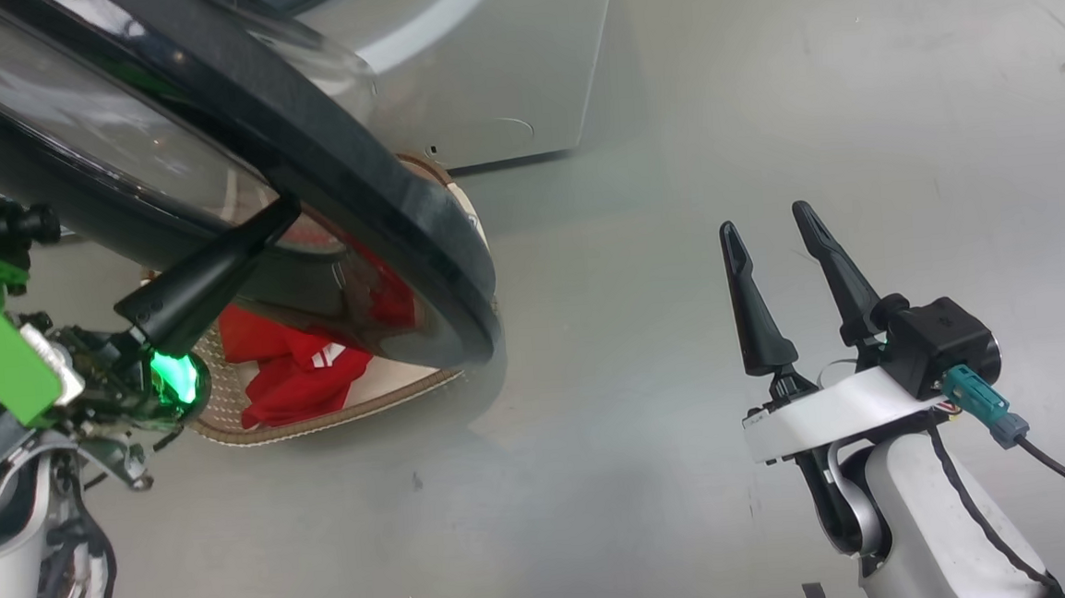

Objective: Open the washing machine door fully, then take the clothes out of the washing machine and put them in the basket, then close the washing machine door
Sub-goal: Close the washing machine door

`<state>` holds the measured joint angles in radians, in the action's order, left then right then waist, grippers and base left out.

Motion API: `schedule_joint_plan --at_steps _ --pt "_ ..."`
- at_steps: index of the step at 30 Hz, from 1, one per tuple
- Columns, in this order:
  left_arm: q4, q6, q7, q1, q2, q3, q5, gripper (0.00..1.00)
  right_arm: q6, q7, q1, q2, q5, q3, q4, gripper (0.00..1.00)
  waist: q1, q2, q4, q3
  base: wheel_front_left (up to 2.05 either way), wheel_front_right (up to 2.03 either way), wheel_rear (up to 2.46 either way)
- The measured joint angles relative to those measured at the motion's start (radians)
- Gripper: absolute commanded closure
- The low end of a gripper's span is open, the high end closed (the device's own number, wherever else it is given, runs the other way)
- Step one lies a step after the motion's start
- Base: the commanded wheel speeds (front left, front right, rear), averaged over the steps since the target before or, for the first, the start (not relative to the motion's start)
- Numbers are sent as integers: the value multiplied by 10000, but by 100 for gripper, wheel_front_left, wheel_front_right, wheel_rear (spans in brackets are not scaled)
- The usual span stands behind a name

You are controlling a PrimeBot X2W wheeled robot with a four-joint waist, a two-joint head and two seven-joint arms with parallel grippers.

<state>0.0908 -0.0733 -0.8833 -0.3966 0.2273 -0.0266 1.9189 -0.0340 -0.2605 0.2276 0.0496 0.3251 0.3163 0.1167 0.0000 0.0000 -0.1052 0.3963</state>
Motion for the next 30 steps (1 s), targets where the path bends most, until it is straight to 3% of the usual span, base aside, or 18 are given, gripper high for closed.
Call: schedule_joint_plan --at_steps 30 --pt "-3392 259 2387 -3939 -984 12 -1622 100 -219 -2 684 0 548 456 -69 0 0 0 -1216 858 0 0 0"
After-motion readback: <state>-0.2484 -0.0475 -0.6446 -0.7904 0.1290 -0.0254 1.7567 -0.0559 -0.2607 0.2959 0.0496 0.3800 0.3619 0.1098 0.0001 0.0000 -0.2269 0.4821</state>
